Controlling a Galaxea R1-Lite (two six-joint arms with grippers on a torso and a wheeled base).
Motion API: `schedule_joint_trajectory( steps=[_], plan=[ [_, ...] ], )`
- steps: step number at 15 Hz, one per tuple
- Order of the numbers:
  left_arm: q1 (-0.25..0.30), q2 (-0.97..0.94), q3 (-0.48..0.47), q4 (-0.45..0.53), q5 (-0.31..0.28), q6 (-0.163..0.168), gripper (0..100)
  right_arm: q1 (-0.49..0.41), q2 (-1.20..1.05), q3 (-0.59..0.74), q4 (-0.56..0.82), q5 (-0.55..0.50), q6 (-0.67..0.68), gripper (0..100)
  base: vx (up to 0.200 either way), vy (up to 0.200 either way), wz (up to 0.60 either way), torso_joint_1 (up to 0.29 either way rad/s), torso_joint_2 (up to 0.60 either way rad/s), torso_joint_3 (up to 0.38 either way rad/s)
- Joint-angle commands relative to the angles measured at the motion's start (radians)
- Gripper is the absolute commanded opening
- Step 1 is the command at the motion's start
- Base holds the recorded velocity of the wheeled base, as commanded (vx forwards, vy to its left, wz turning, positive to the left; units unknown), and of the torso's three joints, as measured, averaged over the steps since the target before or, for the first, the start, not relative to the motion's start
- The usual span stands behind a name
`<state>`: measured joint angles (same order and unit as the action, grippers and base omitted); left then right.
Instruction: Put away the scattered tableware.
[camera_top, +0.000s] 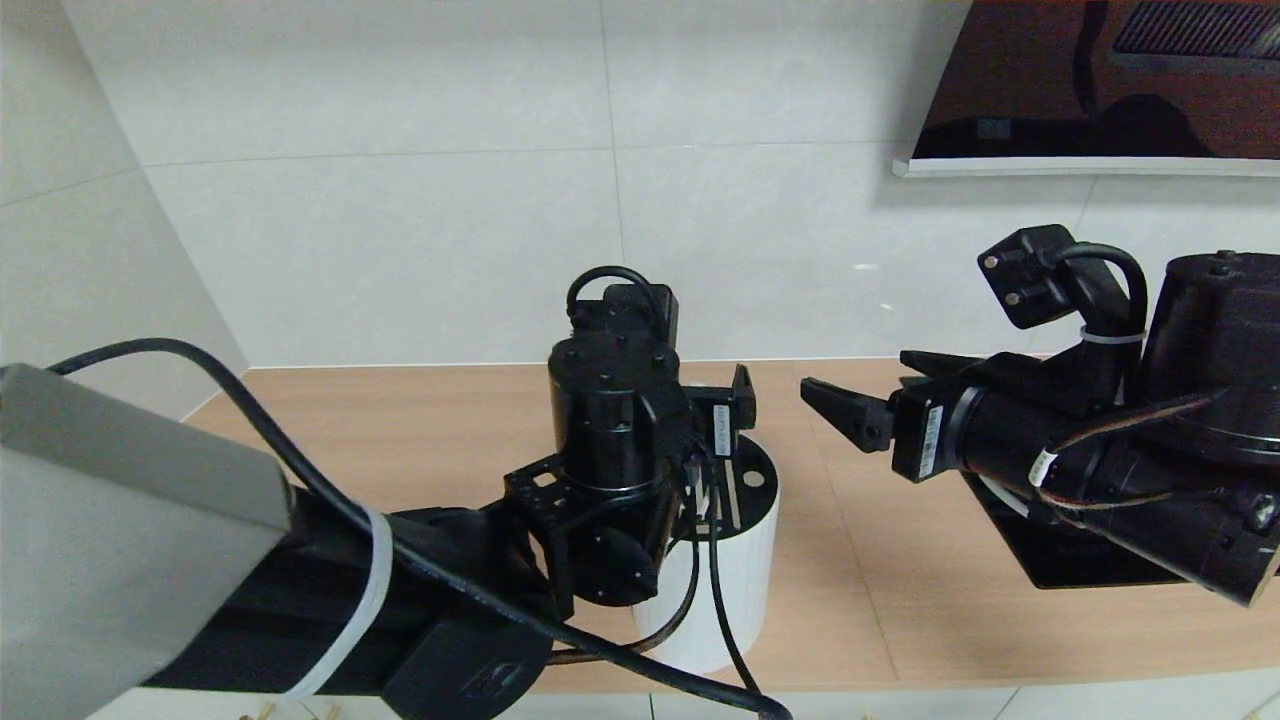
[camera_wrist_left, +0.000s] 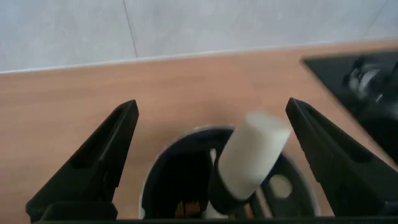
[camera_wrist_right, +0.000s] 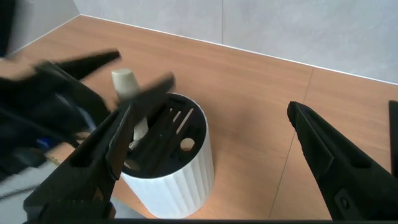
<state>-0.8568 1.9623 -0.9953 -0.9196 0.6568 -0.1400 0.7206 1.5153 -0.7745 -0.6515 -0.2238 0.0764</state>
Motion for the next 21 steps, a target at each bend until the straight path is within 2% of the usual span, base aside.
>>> schedule_joint_trajectory(
  steps=[1,3,5,8,10,11,12,13,14,15,16,18,20,21],
  plan=[
    [0.005,-0.157,0.049,-0.025,-0.036,0.005,100,0.000,-0.014,-0.005,0.000,0.000,0.000,100,0.000,0.000,0.00,0.000,0.00,0.000],
    [0.045,-0.323,0.098,-0.024,-0.111,0.008,100,-0.001,-0.069,-0.002,-0.002,-0.014,-0.004,100,0.000,0.000,0.00,0.000,0.00,0.000],
    [0.160,-0.482,0.147,-0.022,-0.201,0.019,100,-0.035,-0.188,0.057,-0.004,-0.017,-0.018,100,0.000,0.000,0.00,0.000,0.00,0.000],
    [0.285,-0.711,0.282,0.015,-0.233,0.022,100,-0.069,-0.468,0.235,0.024,-0.011,-0.090,100,0.000,0.000,0.00,0.000,0.00,0.000],
    [0.291,-0.729,0.296,0.021,-0.233,0.022,100,-0.070,-0.486,0.248,0.029,-0.017,-0.090,100,0.000,0.000,0.00,0.000,0.00,0.000],
    [0.314,-0.991,0.466,0.130,-0.266,0.022,100,-0.222,-0.748,0.437,0.102,0.001,-0.090,100,0.000,0.000,0.00,0.000,0.00,0.000],
    [0.344,-1.097,0.511,0.215,-0.296,0.022,100,-0.277,-0.839,0.489,0.133,0.012,-0.086,100,0.000,0.000,0.00,0.000,0.00,0.000],
    [0.371,-1.165,0.531,0.280,-0.319,0.022,100,-0.306,-0.896,0.509,0.153,0.012,-0.083,100,0.000,0.000,0.00,0.000,0.00,0.000],
    [0.412,-1.333,0.554,0.450,-0.379,0.022,100,-0.372,-1.026,0.529,0.222,0.012,-0.083,100,0.000,0.000,0.00,0.000,0.00,0.000],
    [0.429,-1.406,0.555,0.530,-0.402,0.020,100,-0.400,-1.077,0.527,0.257,0.012,-0.083,100,0.000,0.000,0.00,0.000,0.00,0.000],
    [0.501,-1.553,0.547,0.709,-0.453,0.022,100,-0.437,-1.184,0.518,0.335,0.011,-0.083,100,0.000,0.000,0.00,0.000,0.00,0.000],
    [0.596,-1.729,0.538,0.875,-0.534,0.022,100,-0.489,-1.336,0.506,0.457,0.012,-0.093,100,0.000,0.000,0.00,0.000,0.00,0.000],
    [0.653,-1.829,0.527,0.938,-0.579,0.022,100,-0.509,-1.417,0.481,0.558,0.011,-0.113,100,0.000,0.000,0.00,0.000,0.00,0.000],
    [0.653,-1.829,0.527,0.938,-0.579,0.022,100,-0.509,-1.417,0.481,0.558,0.011,-0.113,100,0.000,0.000,0.00,0.000,0.00,0.000]
  ],
)
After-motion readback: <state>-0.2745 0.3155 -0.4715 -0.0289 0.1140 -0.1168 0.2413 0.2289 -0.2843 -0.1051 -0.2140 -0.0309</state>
